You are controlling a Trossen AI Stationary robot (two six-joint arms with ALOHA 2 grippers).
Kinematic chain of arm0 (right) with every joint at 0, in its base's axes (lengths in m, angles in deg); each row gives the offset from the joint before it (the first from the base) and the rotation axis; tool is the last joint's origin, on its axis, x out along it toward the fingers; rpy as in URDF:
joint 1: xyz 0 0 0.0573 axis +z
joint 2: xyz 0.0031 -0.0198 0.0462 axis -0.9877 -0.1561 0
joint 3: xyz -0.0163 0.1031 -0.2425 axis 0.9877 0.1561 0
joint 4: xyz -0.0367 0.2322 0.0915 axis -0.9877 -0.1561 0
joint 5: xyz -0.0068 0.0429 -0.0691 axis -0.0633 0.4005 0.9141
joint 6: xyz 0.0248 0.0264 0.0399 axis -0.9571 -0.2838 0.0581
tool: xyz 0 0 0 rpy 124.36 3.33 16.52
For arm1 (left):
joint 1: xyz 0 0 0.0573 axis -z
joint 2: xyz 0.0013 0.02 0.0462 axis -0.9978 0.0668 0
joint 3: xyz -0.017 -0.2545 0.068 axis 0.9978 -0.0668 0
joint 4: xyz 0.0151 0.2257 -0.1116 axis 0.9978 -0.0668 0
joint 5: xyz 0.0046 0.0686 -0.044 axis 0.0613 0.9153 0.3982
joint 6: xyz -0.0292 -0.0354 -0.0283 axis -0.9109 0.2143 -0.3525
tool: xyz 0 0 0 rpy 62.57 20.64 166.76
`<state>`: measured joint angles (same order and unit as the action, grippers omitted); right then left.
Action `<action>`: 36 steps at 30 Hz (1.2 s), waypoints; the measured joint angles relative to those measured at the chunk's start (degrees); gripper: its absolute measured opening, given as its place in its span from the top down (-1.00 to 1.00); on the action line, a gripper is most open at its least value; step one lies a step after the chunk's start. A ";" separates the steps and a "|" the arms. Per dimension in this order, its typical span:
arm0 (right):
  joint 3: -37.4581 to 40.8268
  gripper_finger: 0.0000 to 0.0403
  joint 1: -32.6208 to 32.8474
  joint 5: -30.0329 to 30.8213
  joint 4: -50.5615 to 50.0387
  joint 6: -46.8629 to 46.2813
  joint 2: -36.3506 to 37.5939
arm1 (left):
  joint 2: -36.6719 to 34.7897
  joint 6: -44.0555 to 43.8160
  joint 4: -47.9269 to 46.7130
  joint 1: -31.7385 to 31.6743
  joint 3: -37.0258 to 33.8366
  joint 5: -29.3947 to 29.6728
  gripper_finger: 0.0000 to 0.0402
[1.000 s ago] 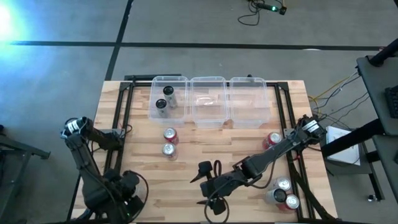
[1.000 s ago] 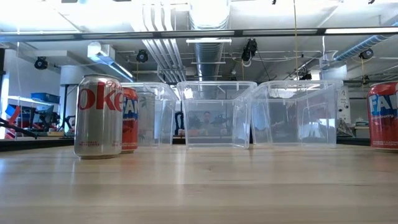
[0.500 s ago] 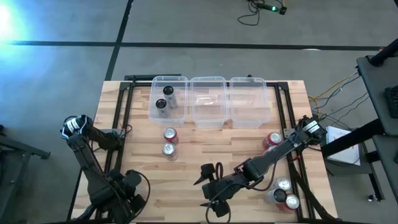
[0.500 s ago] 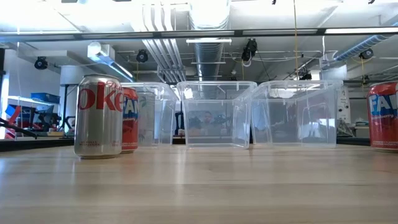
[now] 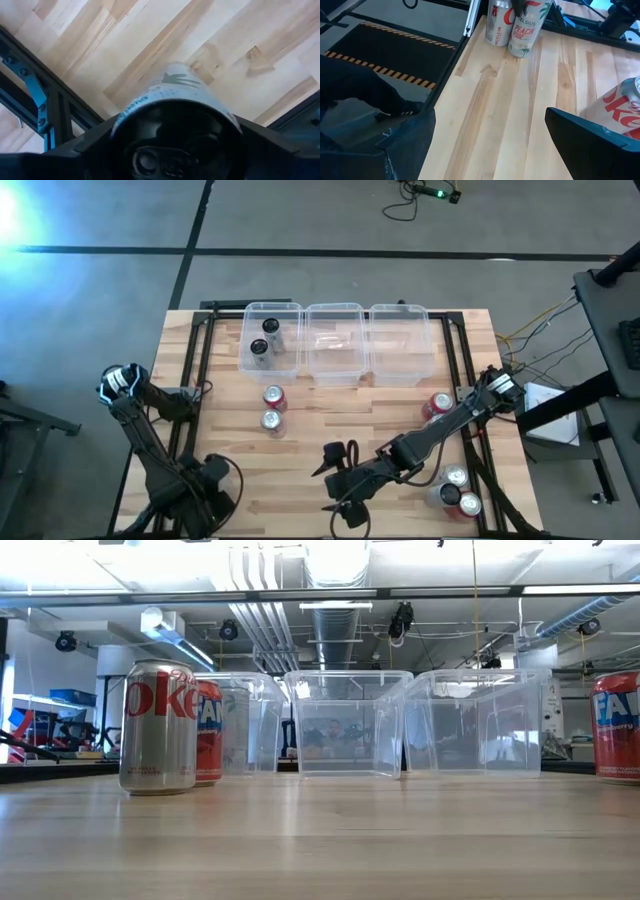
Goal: Sort soda cans
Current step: Put the left pink-white soda can into the left transparent bin
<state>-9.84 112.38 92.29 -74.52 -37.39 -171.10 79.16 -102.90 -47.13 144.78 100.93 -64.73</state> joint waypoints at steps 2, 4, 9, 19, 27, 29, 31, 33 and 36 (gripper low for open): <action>0.00 -0.85 0.00 -0.01 -0.61 -0.23 0.01 | -0.17 0.01 0.05 0.00 -0.46 0.04 -0.45; 0.00 -0.85 0.00 -0.02 -1.14 -0.75 0.02 | -0.40 0.01 0.17 0.00 -0.69 0.18 -0.35; 0.00 -0.85 0.00 -0.02 -4.11 -1.39 0.13 | -2.52 0.02 -0.71 -0.56 0.34 2.05 -0.19; 1.20 -0.85 0.17 0.02 -10.54 -7.47 0.28 | -11.20 2.05 -12.75 -7.12 7.71 11.41 -0.22; 7.56 -0.85 0.14 4.82 -9.24 -11.94 0.31 | -16.05 20.98 -16.40 -23.91 14.47 16.12 -0.22; 9.01 -0.85 -0.18 5.12 -8.65 -13.34 0.31 | -16.24 27.14 -16.32 -29.43 16.54 16.29 -0.22; 10.46 -0.85 -0.24 6.50 -7.85 -14.84 0.31 | -16.01 33.50 -16.58 -34.99 18.99 16.29 -0.22; 12.10 -0.85 -0.24 8.46 -5.50 -15.95 0.31 | -15.29 40.13 -16.38 -40.55 21.88 16.52 -0.22; 14.56 -0.85 -0.24 10.27 -2.86 -17.09 0.31 | -13.40 49.45 -16.37 -48.50 26.61 18.48 -0.22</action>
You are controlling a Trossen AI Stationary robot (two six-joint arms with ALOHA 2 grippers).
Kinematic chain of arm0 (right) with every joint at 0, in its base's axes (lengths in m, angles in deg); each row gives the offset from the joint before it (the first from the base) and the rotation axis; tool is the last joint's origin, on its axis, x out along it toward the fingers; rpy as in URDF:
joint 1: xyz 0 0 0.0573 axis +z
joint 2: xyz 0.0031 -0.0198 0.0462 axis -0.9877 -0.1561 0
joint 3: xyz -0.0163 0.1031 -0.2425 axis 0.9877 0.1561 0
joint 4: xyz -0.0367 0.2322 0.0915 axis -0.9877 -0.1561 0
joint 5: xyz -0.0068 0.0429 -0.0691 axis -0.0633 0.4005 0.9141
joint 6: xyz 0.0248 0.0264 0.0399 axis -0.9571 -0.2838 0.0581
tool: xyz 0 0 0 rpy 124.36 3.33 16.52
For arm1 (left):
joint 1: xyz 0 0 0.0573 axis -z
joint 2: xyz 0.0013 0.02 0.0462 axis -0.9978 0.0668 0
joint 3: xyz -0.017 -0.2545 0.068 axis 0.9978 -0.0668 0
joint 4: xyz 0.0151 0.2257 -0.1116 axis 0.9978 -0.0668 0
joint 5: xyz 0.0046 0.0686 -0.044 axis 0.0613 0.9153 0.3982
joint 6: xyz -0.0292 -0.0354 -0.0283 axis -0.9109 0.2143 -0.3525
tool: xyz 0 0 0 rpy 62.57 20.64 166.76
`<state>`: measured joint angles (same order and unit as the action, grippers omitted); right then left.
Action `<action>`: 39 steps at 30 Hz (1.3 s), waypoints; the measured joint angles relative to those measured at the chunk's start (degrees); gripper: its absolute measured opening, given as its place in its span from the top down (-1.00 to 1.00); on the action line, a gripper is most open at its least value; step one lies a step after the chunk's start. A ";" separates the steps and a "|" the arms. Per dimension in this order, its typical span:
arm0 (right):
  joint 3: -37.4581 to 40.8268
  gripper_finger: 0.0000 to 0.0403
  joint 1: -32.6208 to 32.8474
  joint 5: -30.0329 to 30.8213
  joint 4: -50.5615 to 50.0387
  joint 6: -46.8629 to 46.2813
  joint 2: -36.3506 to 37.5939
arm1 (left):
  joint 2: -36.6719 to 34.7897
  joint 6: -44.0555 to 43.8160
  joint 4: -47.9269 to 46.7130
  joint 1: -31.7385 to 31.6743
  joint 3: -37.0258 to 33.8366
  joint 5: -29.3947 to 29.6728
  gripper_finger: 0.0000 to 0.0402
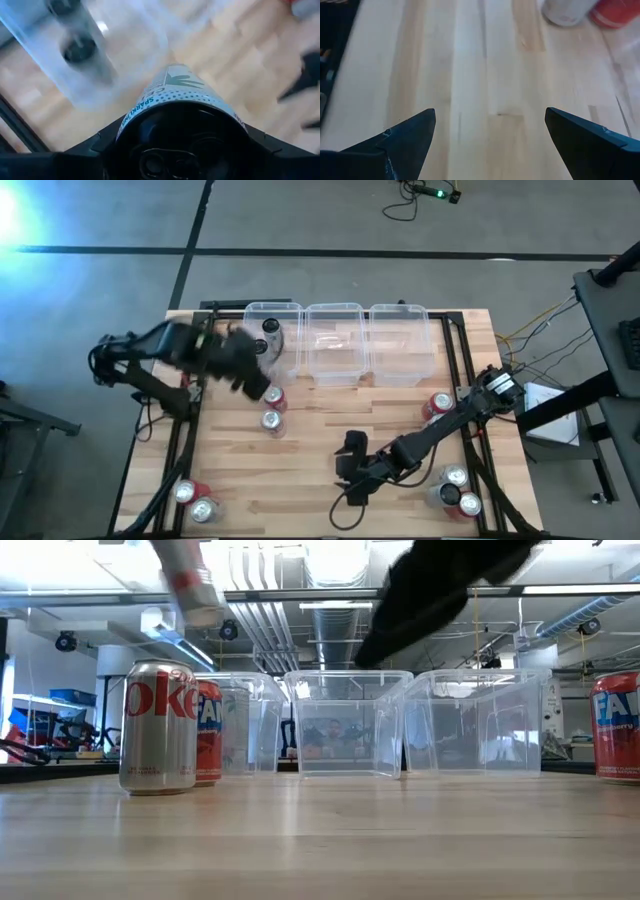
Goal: Sort soda cans
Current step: Put the left pink-white soda can into the left transparent bin
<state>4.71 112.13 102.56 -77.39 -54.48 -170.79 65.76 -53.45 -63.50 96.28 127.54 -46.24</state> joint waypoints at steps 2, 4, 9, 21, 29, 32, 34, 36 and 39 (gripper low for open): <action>1.05 -0.85 0.00 0.69 1.67 -0.07 0.00 | 1.64 6.16 0.04 -4.95 3.17 1.53 -0.22; 1.85 -0.85 0.00 1.69 3.27 -0.07 0.00 | 3.64 12.12 -0.03 -9.67 5.92 1.97 -0.22; 2.64 -0.85 0.00 1.81 4.03 0.02 0.00 | 9.57 23.24 0.12 -16.48 10.41 1.95 -0.22; 5.30 -0.85 0.85 1.71 3.85 -0.42 0.00 | 15.74 30.04 0.84 -21.29 6.50 -1.17 -0.22; 6.86 -0.85 1.01 1.39 3.76 -0.42 0.00 | 15.93 33.75 7.21 -23.72 -0.48 -4.14 -0.22; 7.19 -0.85 1.01 1.29 3.76 -0.44 0.00 | 15.98 33.78 8.61 -24.70 -3.32 -3.88 -0.22; 7.32 -0.85 1.01 1.27 3.77 -0.44 0.00 | 15.99 33.07 9.83 -25.21 -5.44 -3.67 -0.22; 7.37 -0.85 0.95 1.29 3.83 -0.44 -0.01 | 16.00 30.78 11.57 -25.93 -7.31 -4.01 -0.22; 7.37 -0.85 0.77 1.29 3.96 -0.44 0.00 | 16.29 28.50 12.07 -27.21 -9.14 -4.62 -0.22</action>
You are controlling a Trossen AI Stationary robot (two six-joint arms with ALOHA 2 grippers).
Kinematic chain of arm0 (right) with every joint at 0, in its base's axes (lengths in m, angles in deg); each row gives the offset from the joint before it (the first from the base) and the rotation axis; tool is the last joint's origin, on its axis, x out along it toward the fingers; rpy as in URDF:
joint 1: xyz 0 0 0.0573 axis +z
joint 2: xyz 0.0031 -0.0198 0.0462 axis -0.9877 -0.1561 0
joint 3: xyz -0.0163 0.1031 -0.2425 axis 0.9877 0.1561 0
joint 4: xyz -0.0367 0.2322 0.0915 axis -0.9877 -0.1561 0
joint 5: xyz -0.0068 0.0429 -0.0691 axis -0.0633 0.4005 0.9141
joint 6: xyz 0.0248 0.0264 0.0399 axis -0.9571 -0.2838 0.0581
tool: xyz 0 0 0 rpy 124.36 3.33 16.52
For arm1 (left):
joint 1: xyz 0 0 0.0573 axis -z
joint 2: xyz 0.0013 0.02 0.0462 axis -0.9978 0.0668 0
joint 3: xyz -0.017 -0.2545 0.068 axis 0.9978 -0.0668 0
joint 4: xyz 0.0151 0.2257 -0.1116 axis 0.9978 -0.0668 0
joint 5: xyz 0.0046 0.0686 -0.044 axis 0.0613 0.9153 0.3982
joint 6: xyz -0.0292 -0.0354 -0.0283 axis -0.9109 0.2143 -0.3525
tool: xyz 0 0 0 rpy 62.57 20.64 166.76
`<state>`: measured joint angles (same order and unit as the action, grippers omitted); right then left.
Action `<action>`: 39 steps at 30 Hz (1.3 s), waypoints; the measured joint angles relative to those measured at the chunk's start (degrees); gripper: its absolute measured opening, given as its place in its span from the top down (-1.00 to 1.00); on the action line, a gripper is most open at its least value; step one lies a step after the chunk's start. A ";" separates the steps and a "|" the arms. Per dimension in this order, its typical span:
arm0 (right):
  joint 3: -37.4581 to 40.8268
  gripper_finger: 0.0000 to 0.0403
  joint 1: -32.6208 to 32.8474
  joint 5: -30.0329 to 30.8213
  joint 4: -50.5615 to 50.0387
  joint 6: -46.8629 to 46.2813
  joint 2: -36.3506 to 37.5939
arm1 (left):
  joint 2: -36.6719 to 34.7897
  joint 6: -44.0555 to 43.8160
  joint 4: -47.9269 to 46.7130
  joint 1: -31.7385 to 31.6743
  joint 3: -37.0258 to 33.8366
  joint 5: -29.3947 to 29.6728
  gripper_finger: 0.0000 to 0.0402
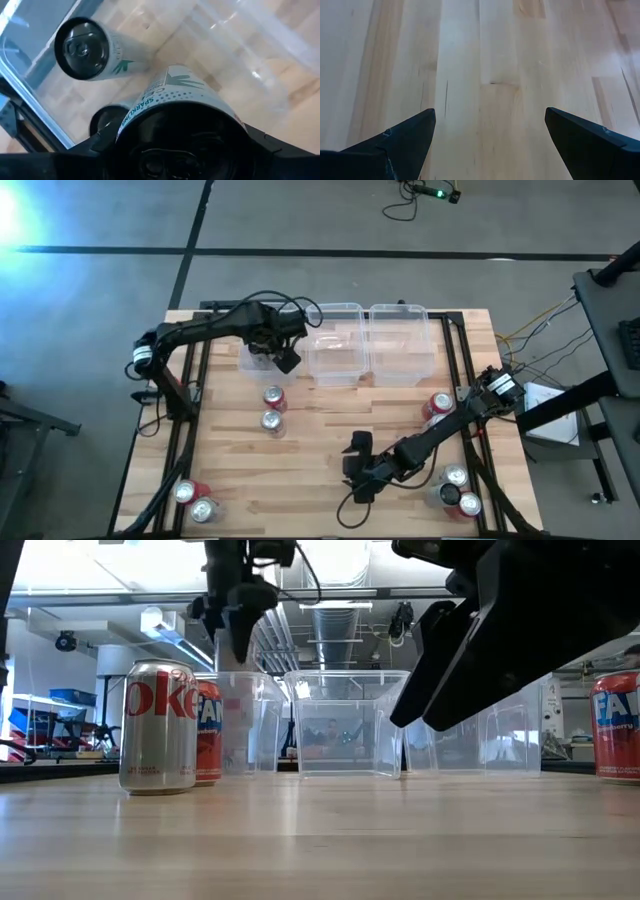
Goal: Sort soda cans
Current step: Put the left pink-white soda can into the left transparent bin
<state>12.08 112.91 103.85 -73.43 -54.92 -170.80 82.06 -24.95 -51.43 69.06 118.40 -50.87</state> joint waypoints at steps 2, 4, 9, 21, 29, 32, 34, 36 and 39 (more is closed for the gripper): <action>0.00 -0.85 -0.01 -0.01 0.26 -0.18 -0.02 | 0.11 -0.16 1.03 -0.80 -1.23 -0.04 -0.22; 0.00 -0.85 -0.01 0.00 0.36 -0.94 -0.02 | 0.11 -0.30 3.04 -1.47 -2.40 -1.30 -0.22; 0.00 -0.85 0.06 -0.01 0.37 -2.85 -0.02 | 0.39 -0.32 6.89 -2.62 -3.74 -2.82 -0.22; 0.00 -0.85 0.12 -0.02 0.30 -3.65 -0.04 | 4.58 0.74 8.34 -3.81 -4.98 -7.40 -0.22; 0.00 -0.85 0.12 -0.78 0.24 -3.63 -0.06 | 7.45 1.92 9.58 -3.80 -4.98 -7.71 -0.22; 0.00 -0.85 0.12 -1.25 0.22 -3.61 -0.06 | 7.64 2.44 10.18 -3.80 -4.96 -7.73 -0.26; 0.00 -0.85 0.12 -1.27 0.24 -3.61 -0.06 | 7.65 2.50 10.53 -3.82 -4.96 -7.71 -0.32; 0.00 -0.85 0.12 -1.29 0.24 -3.61 -0.06 | 7.65 2.17 11.00 -3.82 -4.96 -7.43 -0.40; 0.00 -0.85 0.12 -1.27 0.24 -3.21 -0.06 | 7.65 1.47 10.50 -3.84 -4.96 -7.03 -0.53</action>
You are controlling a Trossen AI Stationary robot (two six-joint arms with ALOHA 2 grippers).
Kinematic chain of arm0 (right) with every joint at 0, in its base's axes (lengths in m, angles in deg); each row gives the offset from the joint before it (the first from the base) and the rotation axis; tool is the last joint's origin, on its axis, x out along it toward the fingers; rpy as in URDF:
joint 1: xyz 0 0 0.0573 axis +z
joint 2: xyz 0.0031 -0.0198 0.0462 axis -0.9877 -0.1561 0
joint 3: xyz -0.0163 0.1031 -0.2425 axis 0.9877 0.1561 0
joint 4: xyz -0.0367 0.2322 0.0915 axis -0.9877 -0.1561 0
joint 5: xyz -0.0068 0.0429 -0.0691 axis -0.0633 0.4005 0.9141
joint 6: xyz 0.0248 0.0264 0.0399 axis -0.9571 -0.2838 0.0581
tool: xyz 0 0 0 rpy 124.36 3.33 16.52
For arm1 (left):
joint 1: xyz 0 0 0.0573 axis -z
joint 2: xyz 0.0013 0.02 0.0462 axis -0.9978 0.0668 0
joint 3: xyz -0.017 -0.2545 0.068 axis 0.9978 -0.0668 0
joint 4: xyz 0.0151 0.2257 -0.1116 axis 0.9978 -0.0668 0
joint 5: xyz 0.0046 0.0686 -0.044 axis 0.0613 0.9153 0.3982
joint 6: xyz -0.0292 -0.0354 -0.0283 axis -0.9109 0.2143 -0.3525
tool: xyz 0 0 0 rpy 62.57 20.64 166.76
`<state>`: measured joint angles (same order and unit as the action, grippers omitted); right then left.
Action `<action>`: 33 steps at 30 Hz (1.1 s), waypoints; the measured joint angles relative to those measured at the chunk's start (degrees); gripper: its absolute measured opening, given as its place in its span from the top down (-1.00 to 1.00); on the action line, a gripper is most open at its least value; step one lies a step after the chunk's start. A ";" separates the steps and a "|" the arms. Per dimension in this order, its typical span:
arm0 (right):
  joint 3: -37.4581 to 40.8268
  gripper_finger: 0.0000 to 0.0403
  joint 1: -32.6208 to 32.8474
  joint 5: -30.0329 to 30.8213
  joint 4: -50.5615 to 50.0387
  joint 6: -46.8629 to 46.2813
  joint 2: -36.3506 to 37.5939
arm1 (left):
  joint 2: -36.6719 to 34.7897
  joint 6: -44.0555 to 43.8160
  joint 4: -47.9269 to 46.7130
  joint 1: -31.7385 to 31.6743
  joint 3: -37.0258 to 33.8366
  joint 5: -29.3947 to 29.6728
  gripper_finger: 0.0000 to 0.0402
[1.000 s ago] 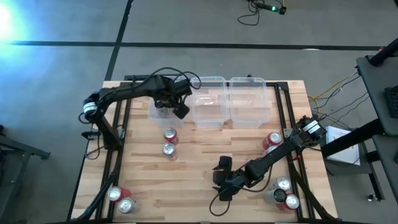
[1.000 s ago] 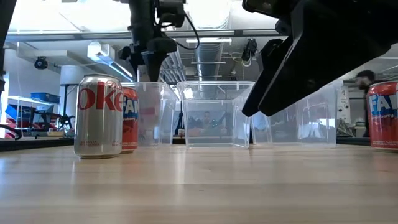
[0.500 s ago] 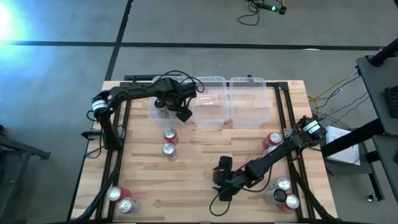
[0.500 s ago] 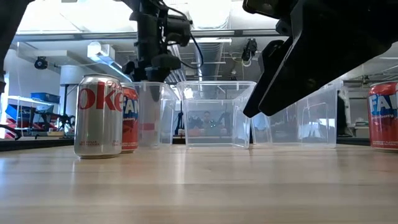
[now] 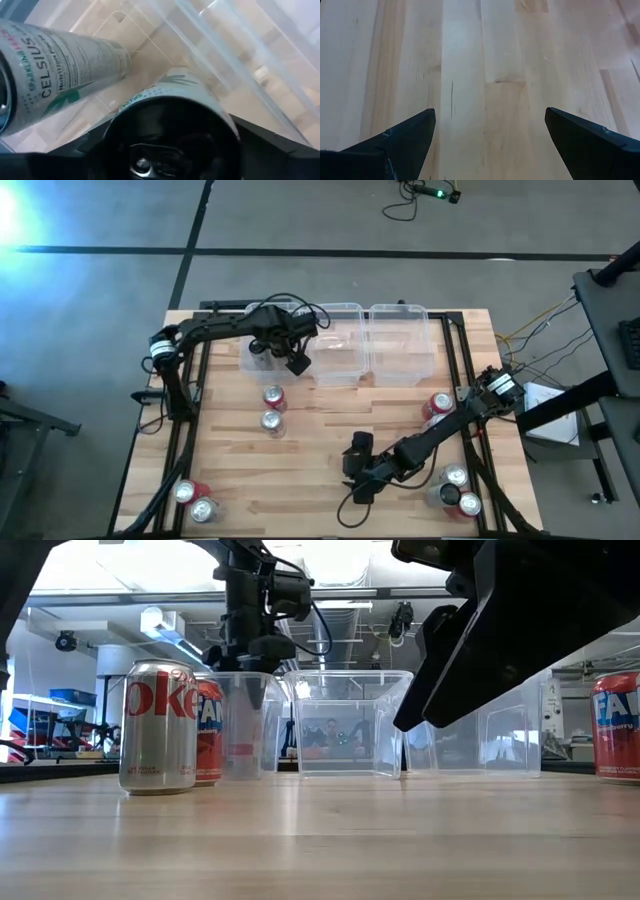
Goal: Sort soda cans
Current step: Put the left pink-white soda can into the left transparent bin, then put the pink-white soda can into the left transparent bin
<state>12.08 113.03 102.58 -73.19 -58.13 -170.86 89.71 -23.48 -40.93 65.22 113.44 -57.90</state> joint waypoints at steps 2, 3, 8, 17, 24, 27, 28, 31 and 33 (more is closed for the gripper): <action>0.00 -0.85 0.00 0.03 0.00 0.40 0.00 | 0.00 -0.08 -0.36 -0.01 0.00 0.02 -0.60; 0.00 -0.85 0.00 0.13 0.00 0.58 0.00 | 0.00 -0.13 -0.61 -0.07 0.00 0.02 -0.63; 0.00 -0.85 0.00 0.20 -0.16 1.74 0.97 | -0.51 0.23 -2.15 -0.07 0.77 0.00 -0.70; -0.07 -0.85 -0.13 2.50 -3.26 4.76 10.75 | -3.28 0.91 -6.89 0.85 9.85 0.01 -0.71; -1.65 -0.85 1.99 3.49 -13.94 1.67 22.31 | -12.27 0.44 -4.54 7.44 10.34 3.64 -0.71; -5.89 -0.85 4.27 4.59 -20.81 0.24 23.80 | -17.38 -0.03 -0.27 12.88 7.72 7.25 -0.71; -7.63 -0.85 5.06 5.56 -23.64 0.16 23.79 | -19.04 -0.50 1.53 15.00 6.55 8.14 -0.71; -13.13 -0.85 6.61 7.79 -29.54 0.21 21.95 | -24.16 -2.36 9.27 22.29 2.40 11.19 -0.71; -16.01 -0.85 7.59 7.88 -31.27 0.21 19.91 | -27.19 -2.88 17.07 28.45 -1.24 14.44 -0.71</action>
<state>-3.93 120.62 110.46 -104.46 -57.92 -150.95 62.52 -26.37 -23.86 93.67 112.19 -43.46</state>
